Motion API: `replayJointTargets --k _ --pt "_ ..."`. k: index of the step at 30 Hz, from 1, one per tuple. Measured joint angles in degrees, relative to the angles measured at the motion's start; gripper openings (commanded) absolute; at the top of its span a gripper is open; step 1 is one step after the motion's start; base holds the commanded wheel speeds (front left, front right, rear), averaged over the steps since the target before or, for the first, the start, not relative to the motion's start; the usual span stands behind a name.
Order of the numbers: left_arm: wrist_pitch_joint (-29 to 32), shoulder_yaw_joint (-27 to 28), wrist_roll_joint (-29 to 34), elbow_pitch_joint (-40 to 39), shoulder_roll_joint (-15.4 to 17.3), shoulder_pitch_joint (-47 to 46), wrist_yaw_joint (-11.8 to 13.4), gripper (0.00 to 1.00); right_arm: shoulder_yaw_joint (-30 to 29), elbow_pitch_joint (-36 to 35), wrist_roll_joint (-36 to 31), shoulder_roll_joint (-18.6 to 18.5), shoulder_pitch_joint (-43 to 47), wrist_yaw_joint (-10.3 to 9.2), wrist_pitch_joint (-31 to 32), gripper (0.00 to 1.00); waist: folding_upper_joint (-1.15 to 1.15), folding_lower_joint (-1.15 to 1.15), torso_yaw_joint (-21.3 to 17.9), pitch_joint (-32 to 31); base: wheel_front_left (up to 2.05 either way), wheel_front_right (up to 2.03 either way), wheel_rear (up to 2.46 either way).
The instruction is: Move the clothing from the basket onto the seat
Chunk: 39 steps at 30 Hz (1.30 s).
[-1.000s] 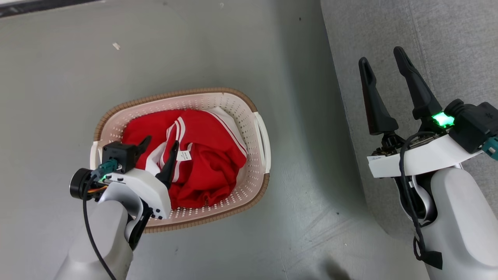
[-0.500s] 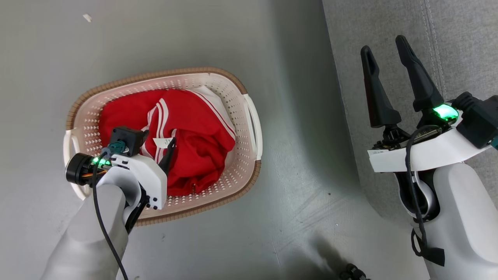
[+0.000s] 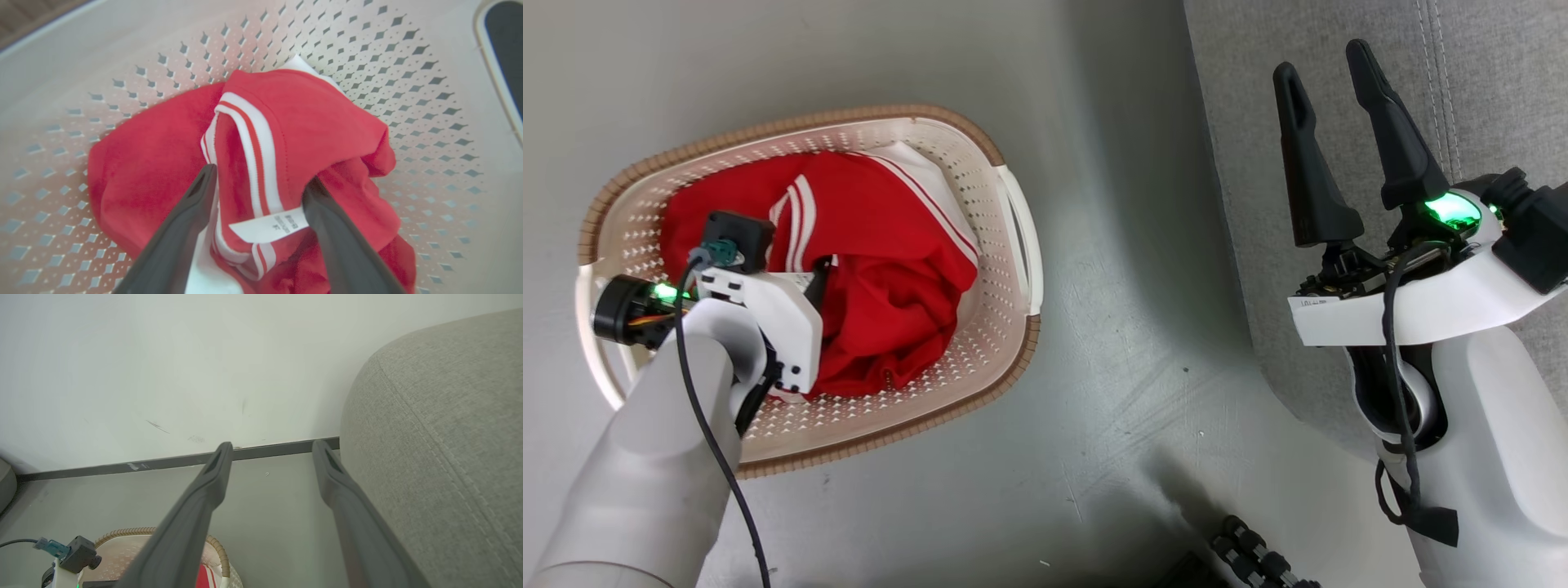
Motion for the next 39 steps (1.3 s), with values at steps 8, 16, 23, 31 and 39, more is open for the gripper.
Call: replayJointTargets --k 8,16,23,31,39 --pt "2.9 0.3 0.5 3.5 1.2 -3.0 1.7 1.00 1.3 -0.7 1.8 0.1 -1.2 0.00 0.0 1.00 0.00 0.00 -2.1 2.6 0.00 0.00 0.00" --pt "4.9 -3.0 4.6 5.4 3.0 -5.4 2.2 1.00 2.4 -1.2 3.1 0.1 -2.8 0.00 0.0 1.00 0.00 0.00 -4.0 4.9 0.00 0.00 0.00" --pt "5.3 -3.1 4.7 6.6 3.1 -6.9 2.7 1.00 3.5 -1.3 4.0 0.2 -3.6 0.00 0.0 1.00 0.00 0.00 -5.3 6.3 0.00 0.00 0.00" --pt "5.4 -3.6 4.6 7.5 3.1 -7.2 2.2 0.00 3.6 -1.1 4.0 0.2 -5.1 0.00 0.0 1.00 0.00 0.00 -5.8 6.7 0.00 0.00 0.00" --pt "4.4 -3.7 4.5 8.3 2.9 -7.5 1.4 0.00 3.6 -0.4 4.0 0.2 -5.7 0.00 0.0 1.00 0.00 0.00 -5.7 6.2 0.00 0.00 0.00"
